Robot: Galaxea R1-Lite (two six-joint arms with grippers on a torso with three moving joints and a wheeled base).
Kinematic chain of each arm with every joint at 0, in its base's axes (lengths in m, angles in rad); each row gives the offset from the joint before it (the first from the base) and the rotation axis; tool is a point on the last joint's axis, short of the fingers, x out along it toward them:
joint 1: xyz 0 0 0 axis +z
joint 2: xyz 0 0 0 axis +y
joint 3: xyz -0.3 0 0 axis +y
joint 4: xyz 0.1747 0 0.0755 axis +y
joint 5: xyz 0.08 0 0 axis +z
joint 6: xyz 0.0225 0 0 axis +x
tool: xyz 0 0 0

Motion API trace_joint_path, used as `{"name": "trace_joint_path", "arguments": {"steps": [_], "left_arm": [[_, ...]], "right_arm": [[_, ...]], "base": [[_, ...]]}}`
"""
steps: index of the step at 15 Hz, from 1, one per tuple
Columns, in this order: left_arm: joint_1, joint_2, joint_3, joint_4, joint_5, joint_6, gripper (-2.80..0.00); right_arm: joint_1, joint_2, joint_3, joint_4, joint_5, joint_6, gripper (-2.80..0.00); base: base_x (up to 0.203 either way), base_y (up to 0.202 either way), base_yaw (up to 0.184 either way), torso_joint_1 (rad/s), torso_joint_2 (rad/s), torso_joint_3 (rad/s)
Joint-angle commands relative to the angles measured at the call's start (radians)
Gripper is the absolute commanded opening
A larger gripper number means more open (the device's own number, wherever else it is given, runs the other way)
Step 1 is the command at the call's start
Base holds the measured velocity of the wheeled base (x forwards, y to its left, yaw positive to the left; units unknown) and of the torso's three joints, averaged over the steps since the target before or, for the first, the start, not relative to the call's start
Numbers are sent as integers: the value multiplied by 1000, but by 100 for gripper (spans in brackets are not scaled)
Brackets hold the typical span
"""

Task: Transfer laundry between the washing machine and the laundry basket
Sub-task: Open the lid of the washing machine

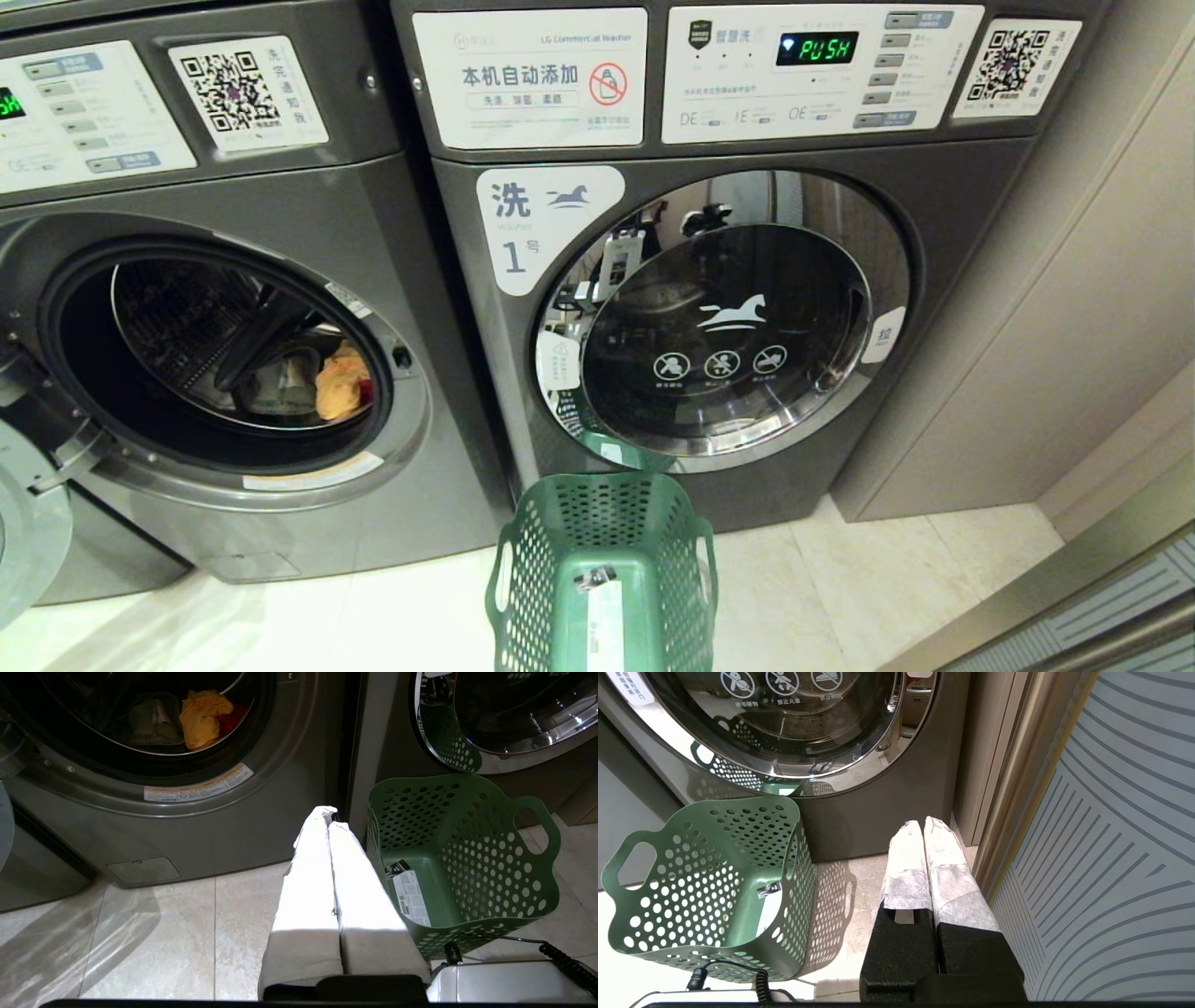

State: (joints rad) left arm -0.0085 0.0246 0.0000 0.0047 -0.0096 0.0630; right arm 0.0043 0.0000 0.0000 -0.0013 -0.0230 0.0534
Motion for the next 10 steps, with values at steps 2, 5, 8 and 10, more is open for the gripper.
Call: {"name": "trace_joint_path", "arguments": {"steps": [2, 5, 8, 10], "left_arm": [[-1, -23, 0, 0, 0, 0, -280], [-1, -23, 0, 0, 0, -9, -280], [-1, -23, 0, 1, -1, -9, -280], [-1, -23, 0, -2, 0, -17, -280]], "right_arm": [[0, 0, 0, 0, 0, 0, -280], [0, 1, 0, 0, 0, 0, -280], [0, 0, 0, 0, 0, 0, -280], [0, 2, 0, 0, 0, 0, -280]], "base": [[0, 0, 0, 0, 0, 0], [0, 0, 0, 0, 0, 0], [0, 0, 0, 0, 0, 0], [0, 0, 0, 0, 0, 0]]}}
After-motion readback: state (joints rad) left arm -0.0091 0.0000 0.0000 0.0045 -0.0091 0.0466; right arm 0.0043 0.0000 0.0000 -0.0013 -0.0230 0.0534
